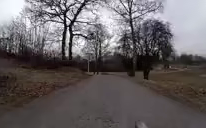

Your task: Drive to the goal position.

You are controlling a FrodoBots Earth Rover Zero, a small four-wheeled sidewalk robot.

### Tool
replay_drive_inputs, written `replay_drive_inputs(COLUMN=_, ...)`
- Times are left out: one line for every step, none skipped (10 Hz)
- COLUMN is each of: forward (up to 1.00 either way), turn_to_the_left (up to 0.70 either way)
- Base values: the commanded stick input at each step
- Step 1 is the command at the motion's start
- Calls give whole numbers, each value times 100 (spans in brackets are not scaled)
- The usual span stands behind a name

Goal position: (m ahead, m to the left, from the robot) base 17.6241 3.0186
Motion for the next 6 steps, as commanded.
replay_drive_inputs(forward=100, turn_to_the_left=0)
replay_drive_inputs(forward=100, turn_to_the_left=-19)
replay_drive_inputs(forward=100, turn_to_the_left=-29)
replay_drive_inputs(forward=100, turn_to_the_left=-37)
replay_drive_inputs(forward=100, turn_to_the_left=-35)
replay_drive_inputs(forward=100, turn_to_the_left=-28)
